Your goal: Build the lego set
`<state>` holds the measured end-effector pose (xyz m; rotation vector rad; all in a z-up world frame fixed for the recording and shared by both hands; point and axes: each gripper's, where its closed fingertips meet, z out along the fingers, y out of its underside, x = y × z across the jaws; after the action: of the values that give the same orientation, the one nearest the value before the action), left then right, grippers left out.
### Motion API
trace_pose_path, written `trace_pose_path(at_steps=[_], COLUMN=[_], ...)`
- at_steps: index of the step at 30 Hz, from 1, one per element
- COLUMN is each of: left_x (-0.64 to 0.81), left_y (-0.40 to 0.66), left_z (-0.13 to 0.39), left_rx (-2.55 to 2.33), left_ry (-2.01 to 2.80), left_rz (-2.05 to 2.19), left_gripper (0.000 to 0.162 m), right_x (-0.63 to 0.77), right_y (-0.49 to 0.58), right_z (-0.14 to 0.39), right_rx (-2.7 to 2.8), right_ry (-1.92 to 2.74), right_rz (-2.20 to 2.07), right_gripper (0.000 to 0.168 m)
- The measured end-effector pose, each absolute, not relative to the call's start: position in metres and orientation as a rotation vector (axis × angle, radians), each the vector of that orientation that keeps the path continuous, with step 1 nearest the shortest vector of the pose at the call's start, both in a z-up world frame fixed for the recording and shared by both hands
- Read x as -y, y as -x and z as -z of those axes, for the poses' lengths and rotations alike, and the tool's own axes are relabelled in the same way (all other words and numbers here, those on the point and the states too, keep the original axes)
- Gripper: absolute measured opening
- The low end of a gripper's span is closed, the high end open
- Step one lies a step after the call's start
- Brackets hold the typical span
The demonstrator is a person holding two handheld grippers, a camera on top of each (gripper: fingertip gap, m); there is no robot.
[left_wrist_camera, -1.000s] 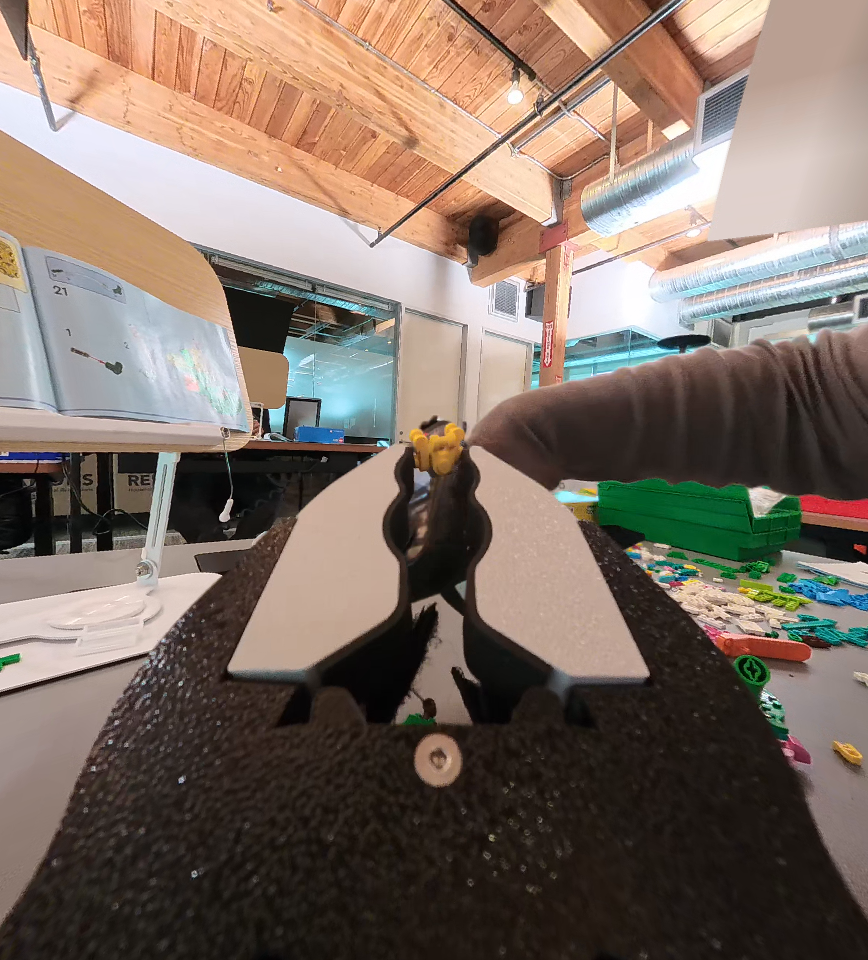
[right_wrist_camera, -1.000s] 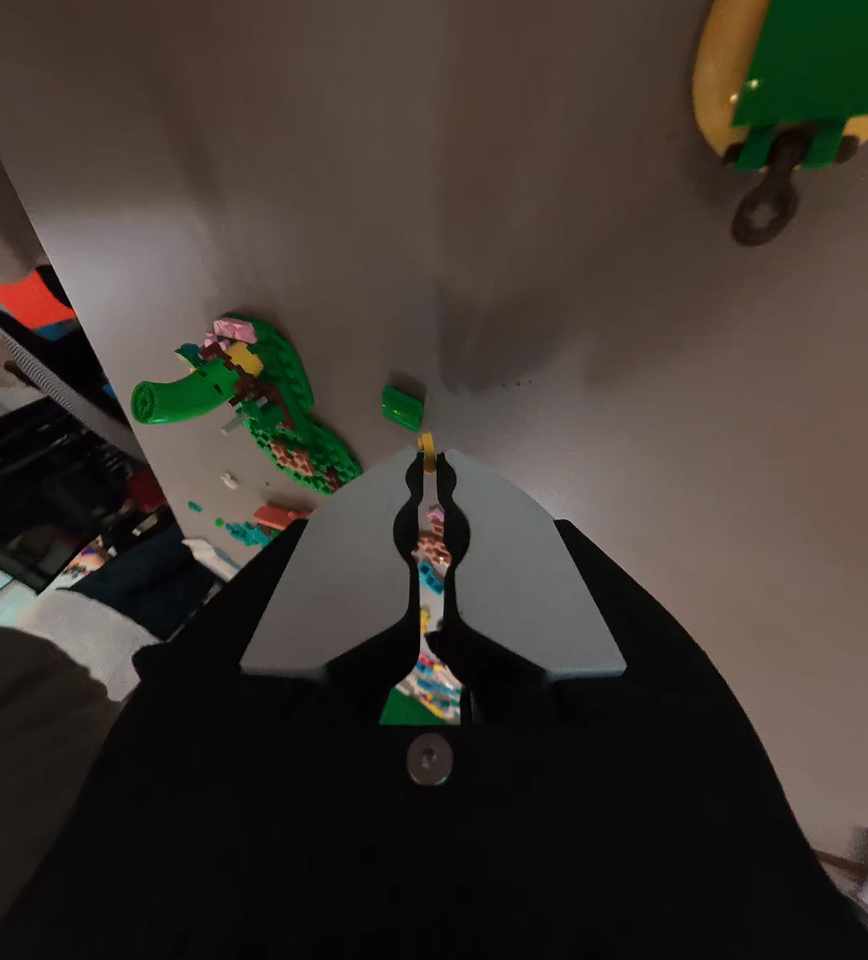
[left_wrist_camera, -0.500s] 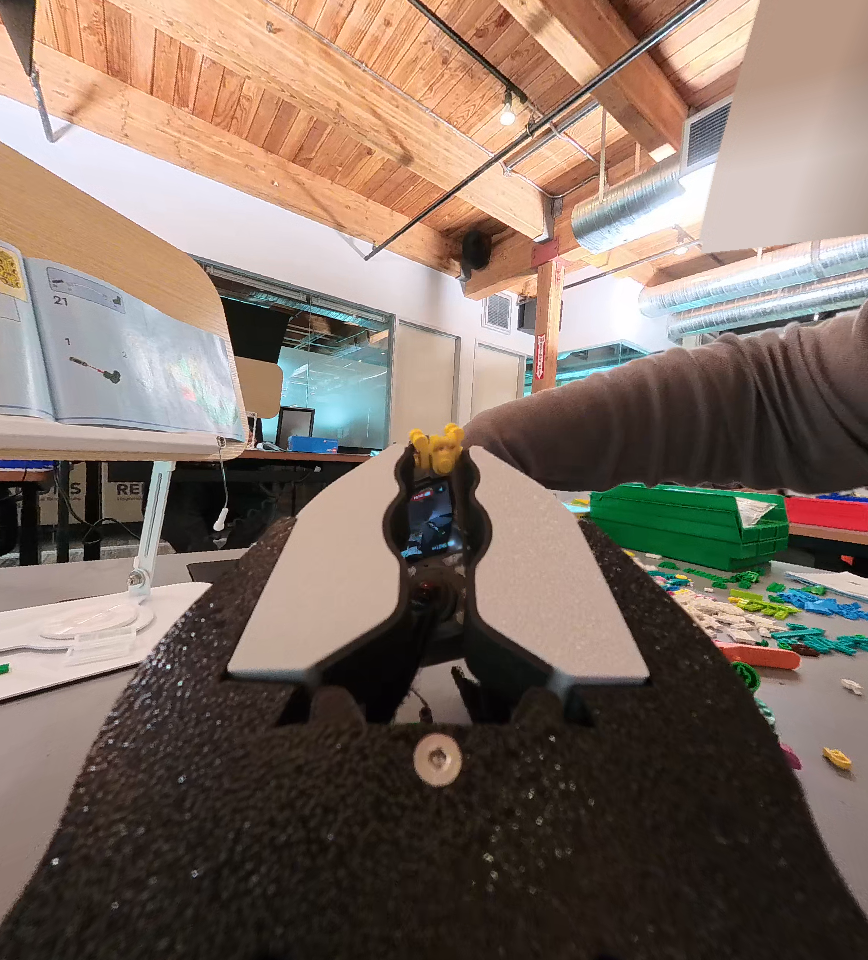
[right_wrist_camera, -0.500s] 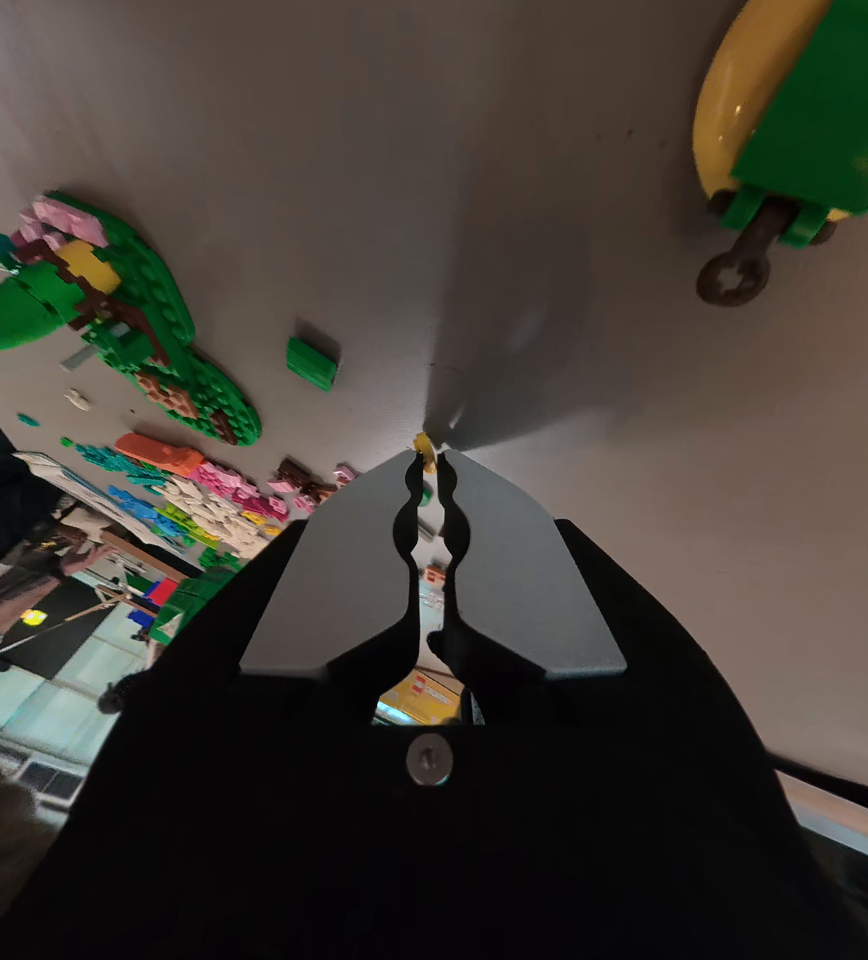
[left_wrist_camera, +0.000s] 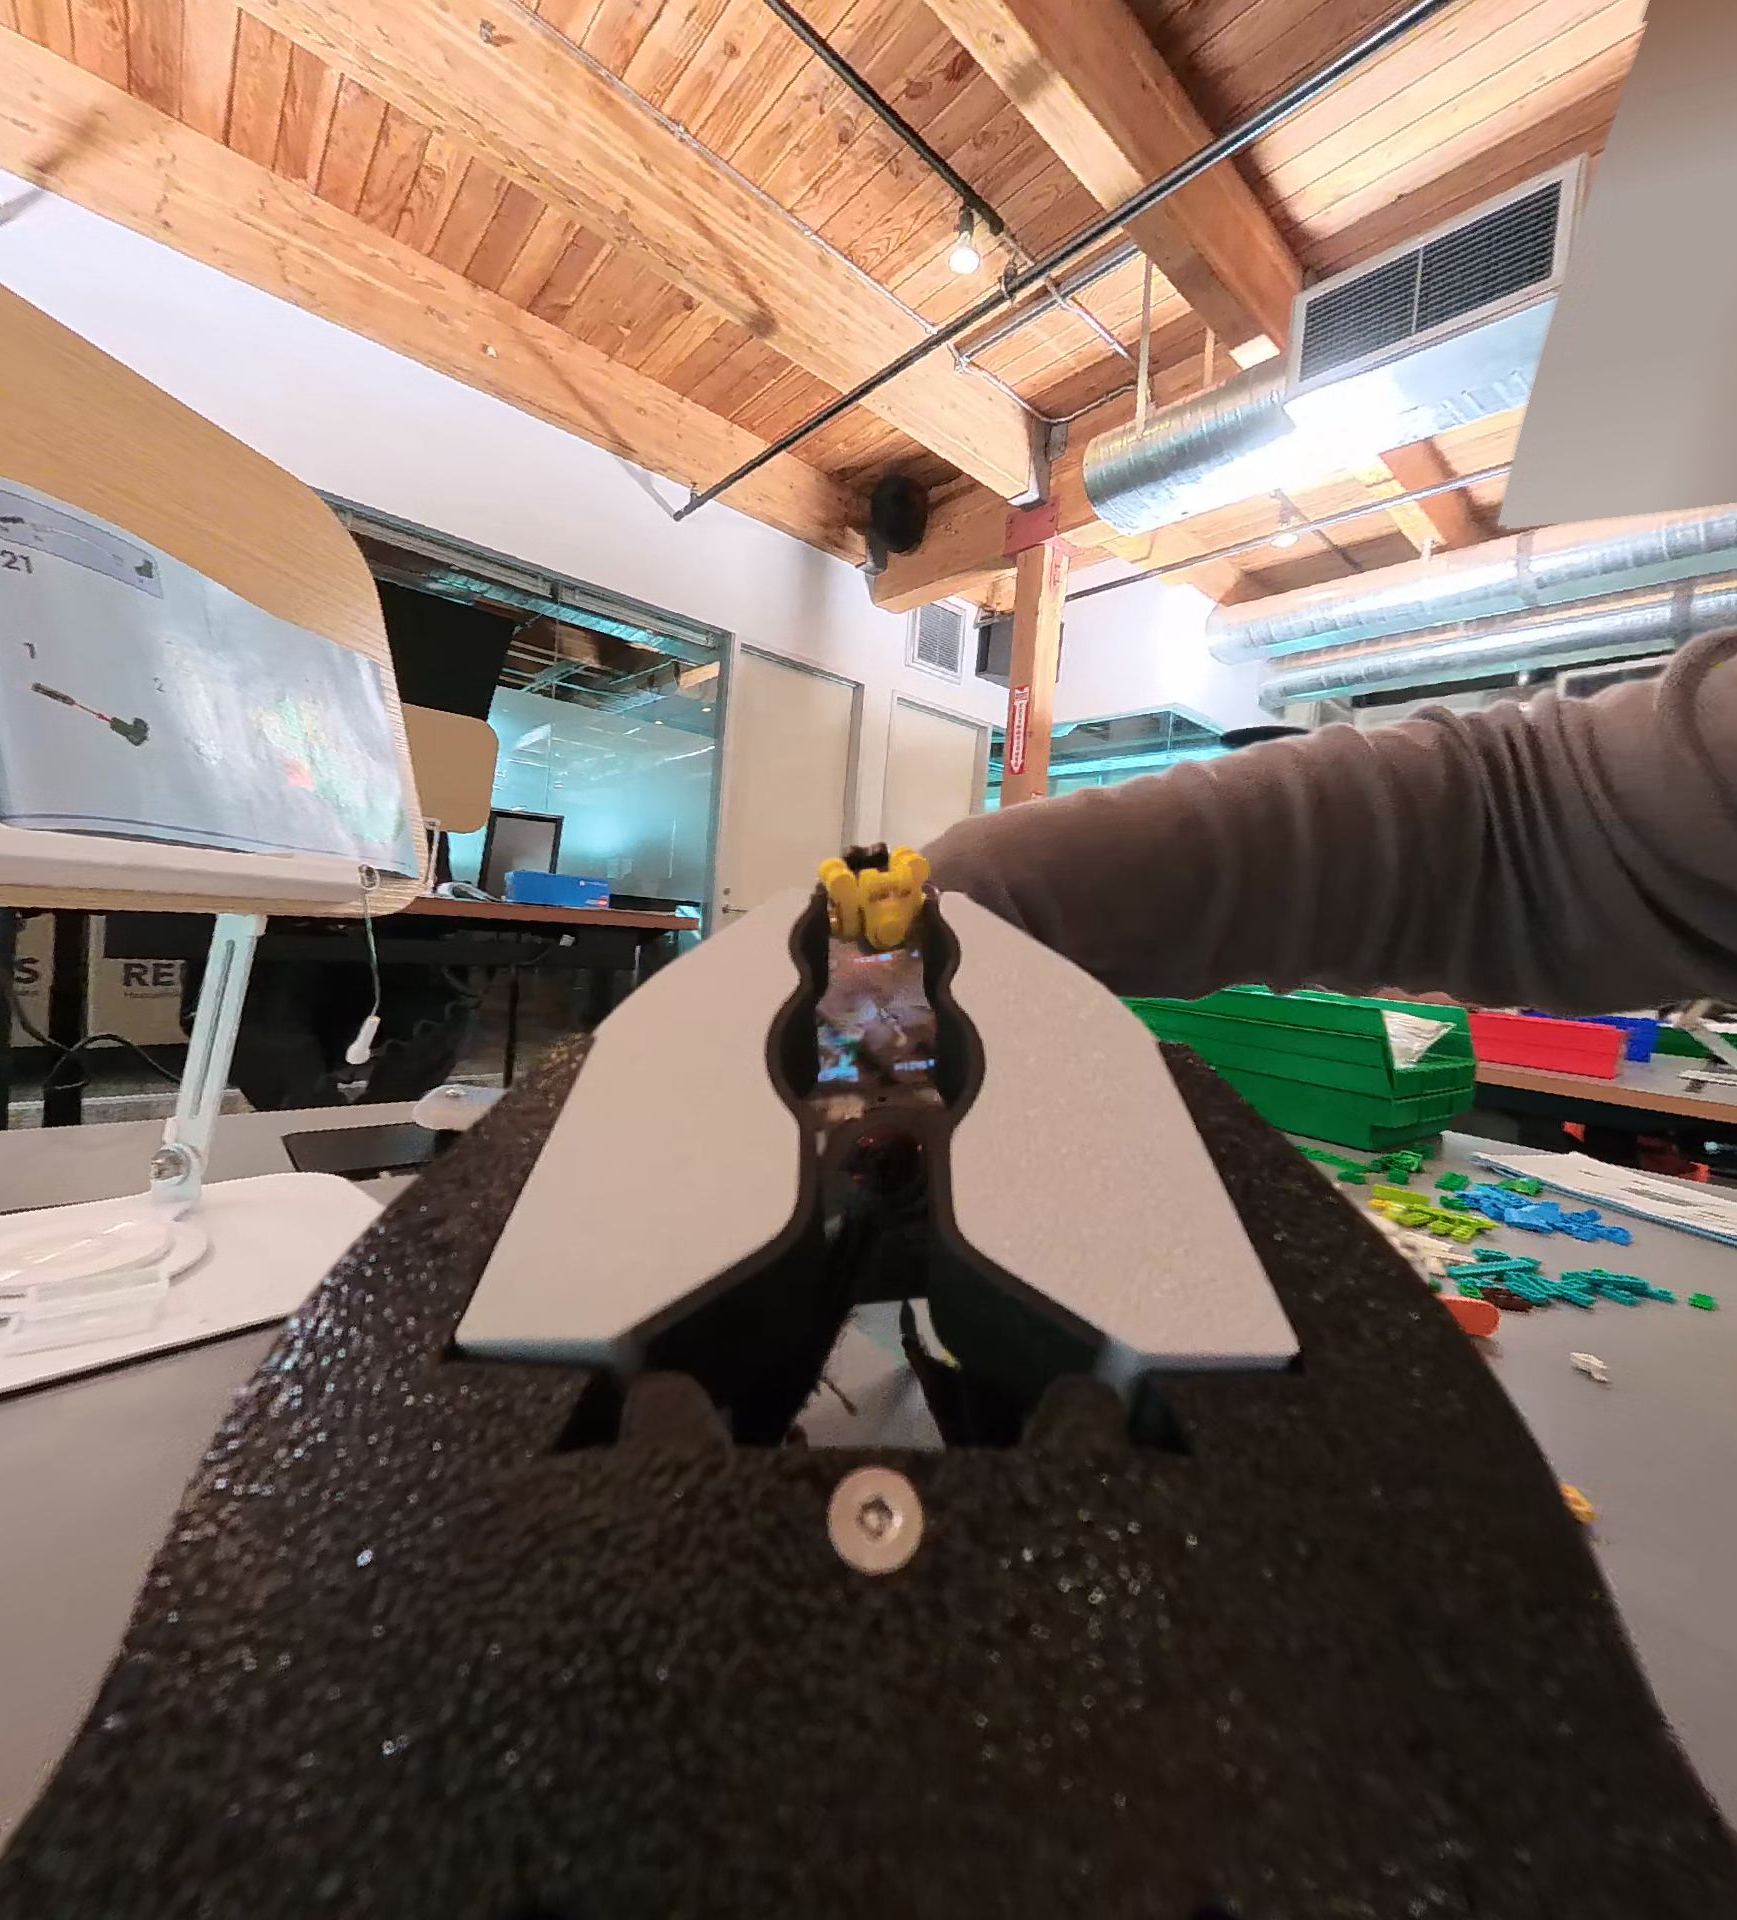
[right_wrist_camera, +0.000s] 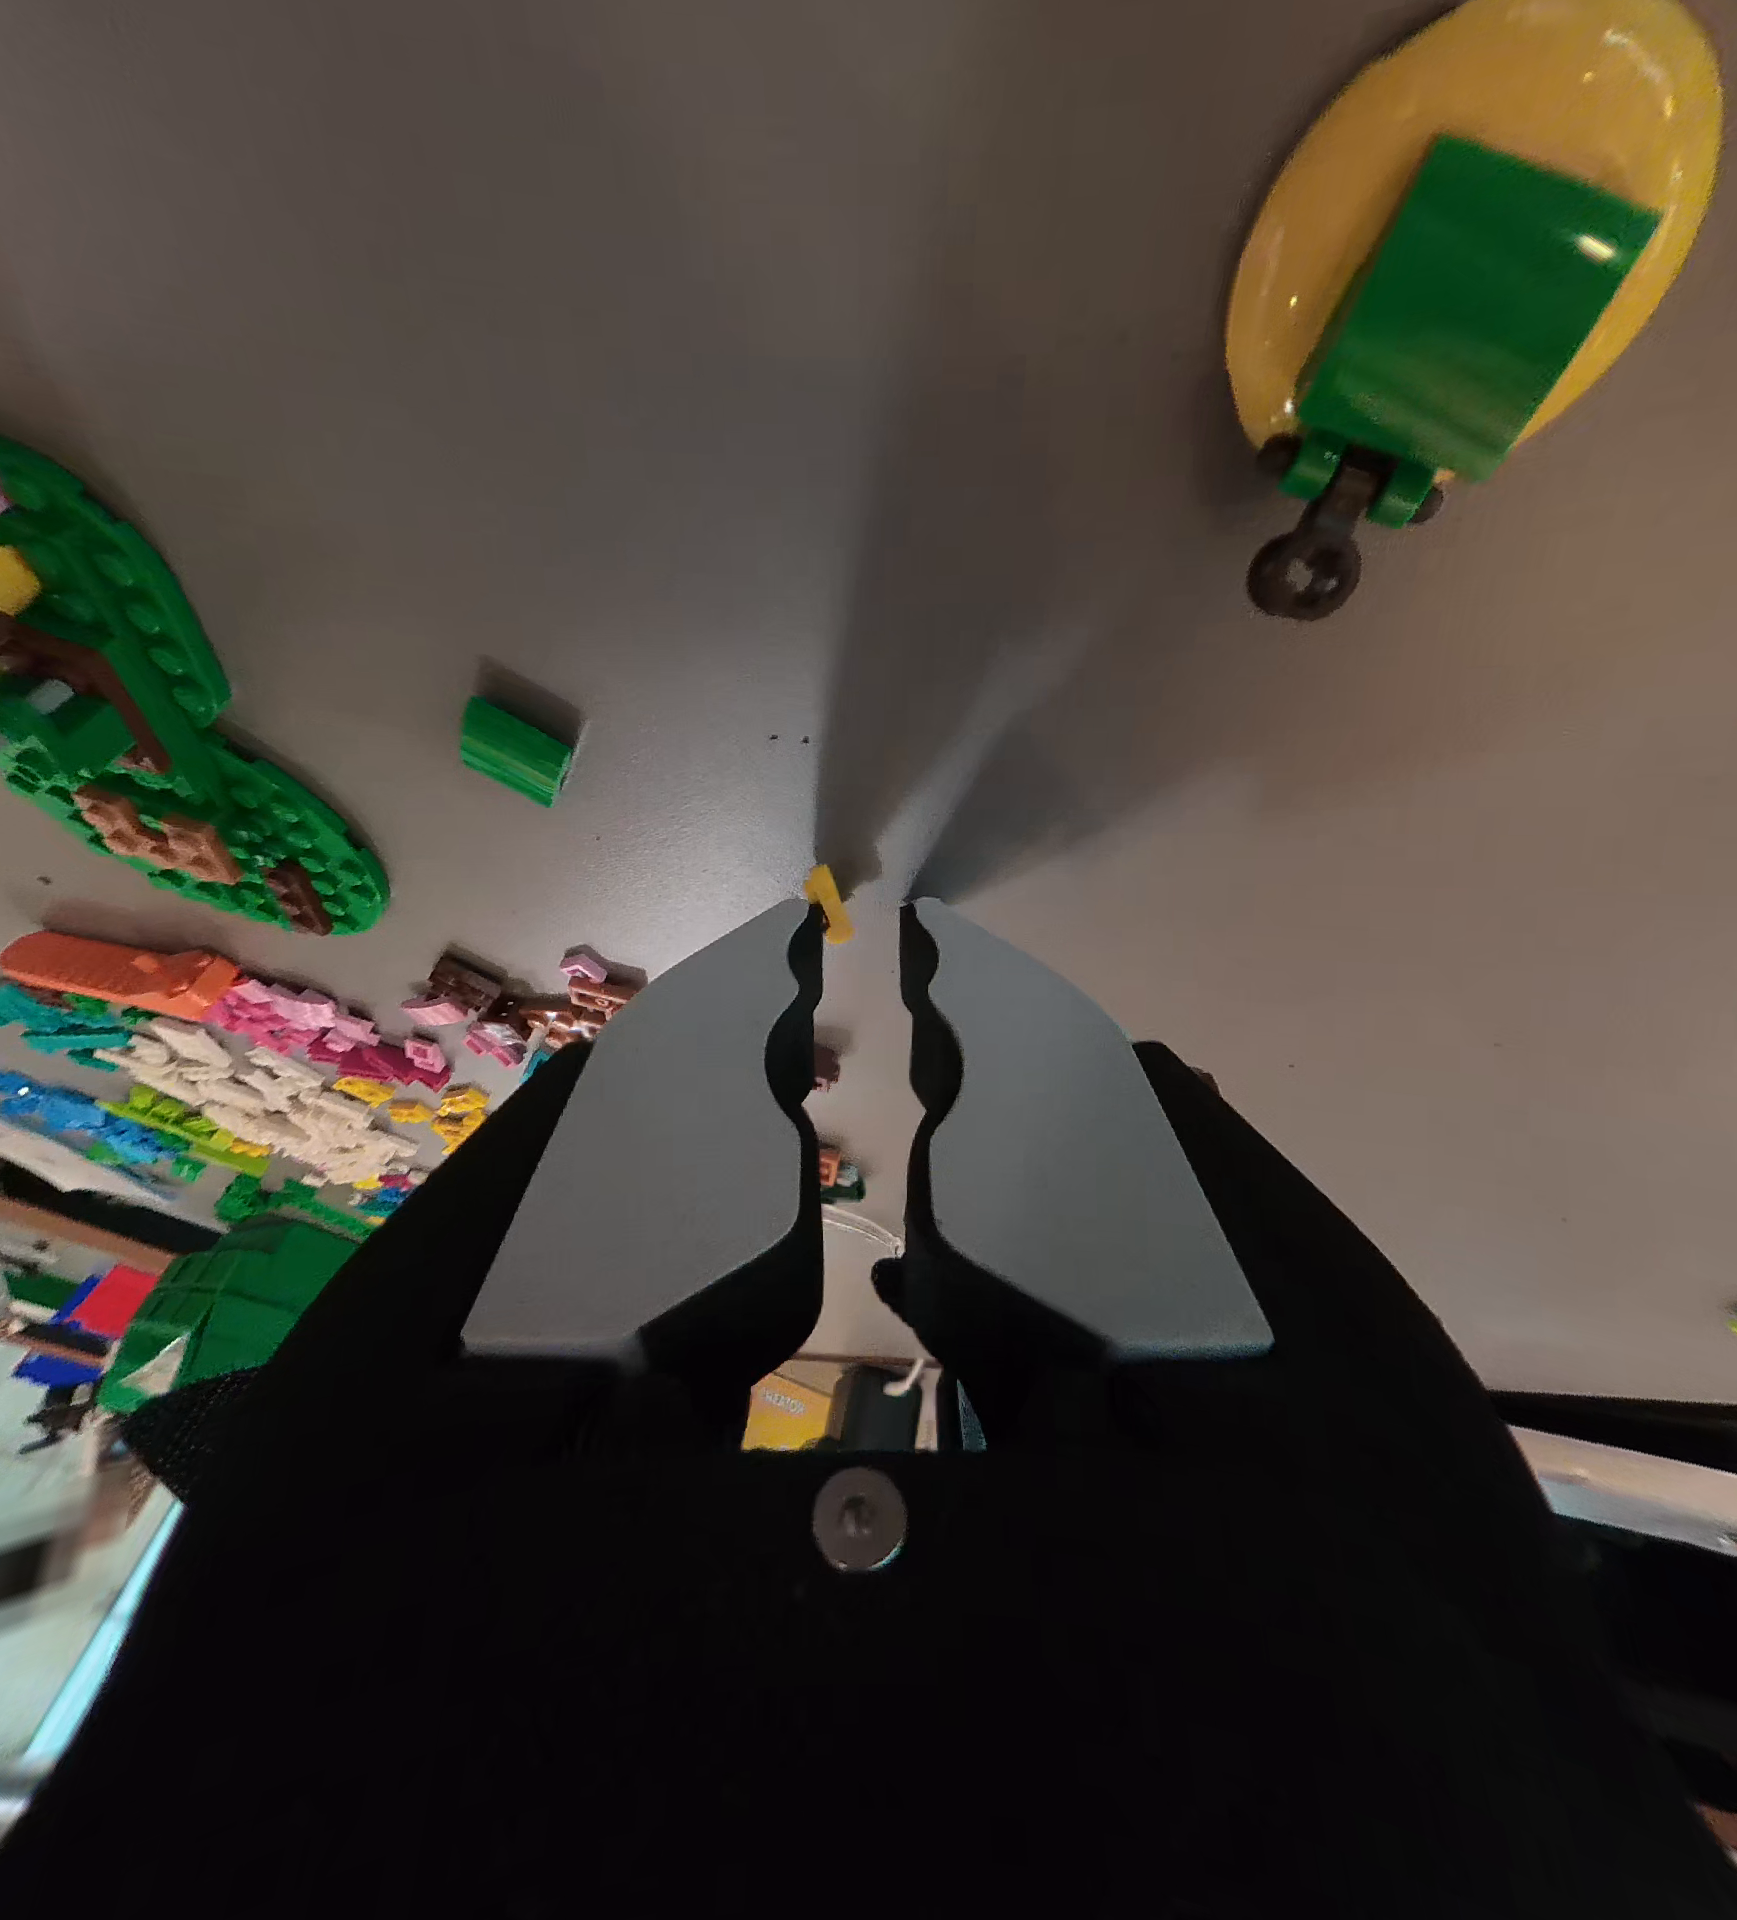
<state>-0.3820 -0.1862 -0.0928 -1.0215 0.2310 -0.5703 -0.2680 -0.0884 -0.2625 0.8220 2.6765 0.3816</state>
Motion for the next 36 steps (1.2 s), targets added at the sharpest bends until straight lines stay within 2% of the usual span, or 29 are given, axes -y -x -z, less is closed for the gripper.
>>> trace_pose_path(at_steps=[7,14,24,36], left_x=[0.188,0.188,0.187,0.187], left_y=[0.378,0.376,0.376,0.377], left_z=[0.094,0.094,0.094,0.094], left_rx=[-0.244,-0.244,-0.239,-0.229], left_ry=[1.024,1.024,1.025,1.020], left_rz=[0.602,0.640,0.668,0.694], left_gripper=[0.017,0.017,0.017,0.017], right_x=[0.088,0.086,0.070,0.061], right_y=[0.272,0.285,0.293,0.303], right_z=[0.262,0.261,0.263,0.259], right_rx=[-2.796,-2.920,-2.842,-2.809], right_ry=[-0.842,-0.853,-0.895,-0.951], right_rz=[-0.382,-0.312,-0.398,-0.385], right_gripper=[0.027,0.027,0.045,0.051])
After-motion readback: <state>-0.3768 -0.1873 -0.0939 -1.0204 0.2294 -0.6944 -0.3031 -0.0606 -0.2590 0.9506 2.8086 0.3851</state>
